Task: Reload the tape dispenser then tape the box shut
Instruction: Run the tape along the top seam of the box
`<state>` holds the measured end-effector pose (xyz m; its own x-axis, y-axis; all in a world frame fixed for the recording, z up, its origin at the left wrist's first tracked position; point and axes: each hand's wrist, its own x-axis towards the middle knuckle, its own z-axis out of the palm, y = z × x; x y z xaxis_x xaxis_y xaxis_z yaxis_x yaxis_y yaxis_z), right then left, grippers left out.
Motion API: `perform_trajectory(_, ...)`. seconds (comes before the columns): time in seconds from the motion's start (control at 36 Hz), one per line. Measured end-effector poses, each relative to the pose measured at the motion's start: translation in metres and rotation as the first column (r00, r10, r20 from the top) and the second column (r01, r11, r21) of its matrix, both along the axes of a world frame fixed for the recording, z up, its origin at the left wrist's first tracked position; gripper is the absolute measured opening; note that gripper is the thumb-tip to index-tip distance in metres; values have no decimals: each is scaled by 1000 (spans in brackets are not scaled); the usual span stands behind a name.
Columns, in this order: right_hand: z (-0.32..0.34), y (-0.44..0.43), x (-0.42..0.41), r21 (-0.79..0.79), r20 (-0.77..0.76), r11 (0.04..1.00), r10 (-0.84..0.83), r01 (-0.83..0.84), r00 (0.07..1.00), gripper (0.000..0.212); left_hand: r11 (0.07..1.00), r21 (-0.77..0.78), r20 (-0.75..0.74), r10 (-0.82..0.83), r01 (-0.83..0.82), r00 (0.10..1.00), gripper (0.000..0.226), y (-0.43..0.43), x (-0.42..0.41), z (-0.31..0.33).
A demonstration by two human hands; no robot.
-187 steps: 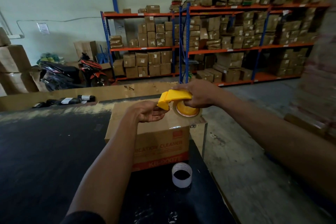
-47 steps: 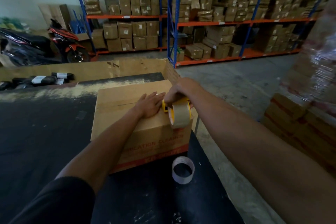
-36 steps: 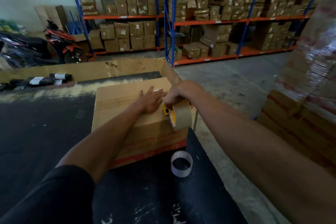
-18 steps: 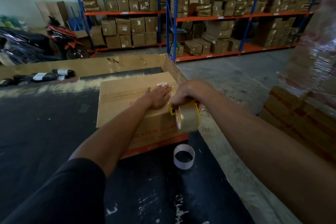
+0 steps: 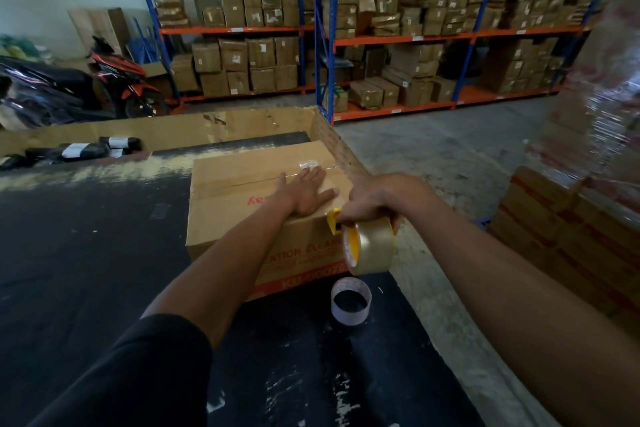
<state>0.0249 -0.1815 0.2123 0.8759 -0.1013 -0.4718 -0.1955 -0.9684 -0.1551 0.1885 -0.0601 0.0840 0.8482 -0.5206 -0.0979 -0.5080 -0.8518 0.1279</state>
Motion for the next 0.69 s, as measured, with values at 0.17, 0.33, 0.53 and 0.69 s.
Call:
perform_trajectory(0.17, -25, 5, -6, -79, 153, 996, 63, -52, 986, 46, 1000, -13, 6, 26, -26, 1000, 86, 1, 2, -3)
perform_trajectory(0.33, -39, -26, 13, 236, 76, 969, -96, 76, 993, 43, 1000, -11, 4, 15, -15, 1000, 86, 2, -1, 0)
perform_trajectory(0.53, -97, -44, 18, 398, -279, 896, -87, 197, 956, 35, 999, -36, 16, 7, -6, 1000, 84, 1, -3, 0)
perform_trajectory(0.69, -114, -49, 26, 550, -359, 811, 14, 199, 933, 51, 995, -100, 42, 15, -11, 999, 83, 4, -6, 0)
